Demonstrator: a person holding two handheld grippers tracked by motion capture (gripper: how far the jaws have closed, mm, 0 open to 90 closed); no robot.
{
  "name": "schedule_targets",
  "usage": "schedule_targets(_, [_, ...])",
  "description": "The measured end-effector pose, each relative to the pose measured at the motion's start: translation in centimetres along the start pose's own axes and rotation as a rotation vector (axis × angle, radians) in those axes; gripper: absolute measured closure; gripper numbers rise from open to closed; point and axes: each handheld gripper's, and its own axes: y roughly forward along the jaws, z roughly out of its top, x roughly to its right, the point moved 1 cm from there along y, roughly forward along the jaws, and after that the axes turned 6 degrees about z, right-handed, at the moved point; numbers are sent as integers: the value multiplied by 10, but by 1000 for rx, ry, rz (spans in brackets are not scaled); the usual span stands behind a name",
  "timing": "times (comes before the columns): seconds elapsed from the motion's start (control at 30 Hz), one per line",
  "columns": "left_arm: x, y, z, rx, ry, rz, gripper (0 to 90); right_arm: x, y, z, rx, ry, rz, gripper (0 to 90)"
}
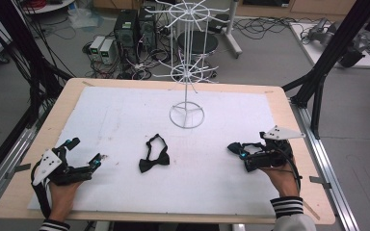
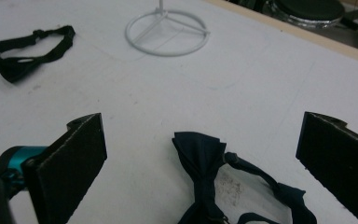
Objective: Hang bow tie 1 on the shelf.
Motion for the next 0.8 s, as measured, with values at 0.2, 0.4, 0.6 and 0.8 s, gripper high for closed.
schedule_targets(0.2, [0,0,0,1,-1,2,17,6,4,1,-71,-14,21,47])
schedule_targets(0.4, [0,0,0,-1,0,4,17,13,11,1,-172,-7,56,47])
schedule_targets(0.6, [0,0,0,1,0,4,17,19,19,-2,-241,3,82,49])
schedule_targets(0.8, [0,0,0,-1,0,5,17,19,29,-6,-350,-28,89,68])
